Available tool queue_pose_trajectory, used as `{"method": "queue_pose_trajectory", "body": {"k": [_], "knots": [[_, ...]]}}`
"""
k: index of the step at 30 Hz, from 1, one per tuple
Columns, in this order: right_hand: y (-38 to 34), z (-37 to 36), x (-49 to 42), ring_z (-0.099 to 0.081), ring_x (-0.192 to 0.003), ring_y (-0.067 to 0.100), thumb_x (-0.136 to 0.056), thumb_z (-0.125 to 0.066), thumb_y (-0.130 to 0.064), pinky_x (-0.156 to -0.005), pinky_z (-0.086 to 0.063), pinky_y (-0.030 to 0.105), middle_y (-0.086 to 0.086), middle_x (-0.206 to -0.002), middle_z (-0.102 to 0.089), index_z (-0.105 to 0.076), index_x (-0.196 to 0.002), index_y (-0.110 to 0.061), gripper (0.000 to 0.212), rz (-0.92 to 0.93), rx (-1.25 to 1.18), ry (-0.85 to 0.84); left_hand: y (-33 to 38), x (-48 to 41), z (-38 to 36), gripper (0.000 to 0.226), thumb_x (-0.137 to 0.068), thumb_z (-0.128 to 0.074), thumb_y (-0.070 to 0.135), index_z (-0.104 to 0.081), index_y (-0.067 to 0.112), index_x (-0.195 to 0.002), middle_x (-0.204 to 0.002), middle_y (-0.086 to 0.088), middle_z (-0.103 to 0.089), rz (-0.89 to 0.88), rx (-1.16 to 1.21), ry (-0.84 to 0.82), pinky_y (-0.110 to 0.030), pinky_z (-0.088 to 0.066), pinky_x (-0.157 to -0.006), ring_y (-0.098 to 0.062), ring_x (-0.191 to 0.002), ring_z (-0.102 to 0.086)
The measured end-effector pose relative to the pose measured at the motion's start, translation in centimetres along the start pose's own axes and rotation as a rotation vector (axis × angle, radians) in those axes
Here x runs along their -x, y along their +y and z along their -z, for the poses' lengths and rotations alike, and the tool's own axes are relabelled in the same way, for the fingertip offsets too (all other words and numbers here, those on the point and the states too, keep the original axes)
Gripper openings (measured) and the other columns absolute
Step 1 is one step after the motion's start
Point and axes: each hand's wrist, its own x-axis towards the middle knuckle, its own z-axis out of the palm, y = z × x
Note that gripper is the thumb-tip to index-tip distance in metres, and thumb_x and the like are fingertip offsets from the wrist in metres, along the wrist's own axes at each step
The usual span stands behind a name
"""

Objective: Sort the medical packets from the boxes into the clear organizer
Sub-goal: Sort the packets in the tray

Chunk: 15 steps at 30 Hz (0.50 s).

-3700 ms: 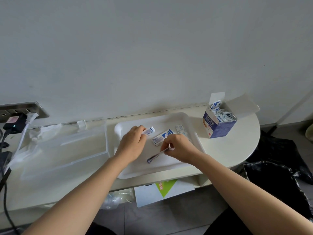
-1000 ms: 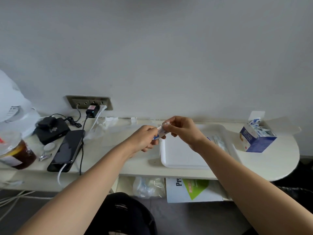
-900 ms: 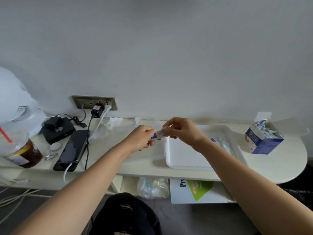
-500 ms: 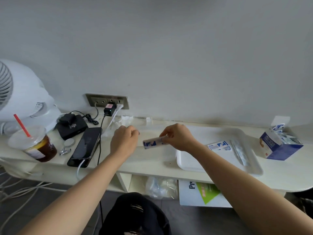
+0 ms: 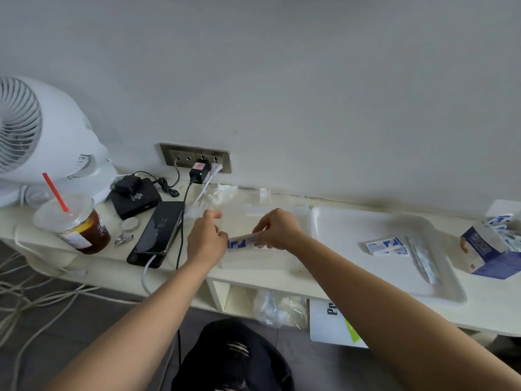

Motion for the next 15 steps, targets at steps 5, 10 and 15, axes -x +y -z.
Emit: {"method": "queue_pose_trajectory", "body": {"k": [5, 10, 15], "knots": [[-0.1, -3.0, -2.0, -0.068, -0.094, 0.026, -0.078, -0.060, -0.008, -0.081, -0.056, 0.032, 0.012, -0.100, -0.072, -0.073, -0.100, -0.005, 0.026, -0.117, 0.196, -0.200, -1.0, 0.0, -0.4, 0.041, -0.090, -0.049, 0.003, -0.046, 0.015, -0.130, -0.093, -0.003, -0.047, -0.034, 0.120, -0.005, -0.019, -0.032, -0.060, -0.008, -0.071, -0.044], [-0.3, -3.6, -3.0, -0.062, -0.083, 0.021, -0.081, -0.063, -0.011, -0.079, -0.054, 0.029, 0.014, -0.113, -0.068, -0.070, -0.108, -0.002, 0.030, -0.131, 0.284, -0.286, -1.3, -0.1, -0.7, 0.041, -0.090, -0.047, 0.003, -0.046, 0.017, -0.129, -0.092, -0.003, -0.046, -0.024, 0.166, -0.003, -0.023, -0.033, -0.061, -0.011, -0.072, -0.045], [0.0, -3.7, -2.8, -0.049, -0.080, 0.020, -0.085, -0.063, -0.016, -0.071, -0.044, 0.028, 0.011, -0.093, -0.061, -0.066, -0.114, 0.002, 0.035, -0.135, 0.284, -0.336, -1.3, 0.0, -0.6, 0.040, -0.091, -0.045, 0.003, -0.046, 0.018, -0.129, -0.094, -0.004, -0.046, -0.021, 0.178, -0.020, -0.021, -0.033, -0.058, -0.011, -0.071, -0.044]]}}
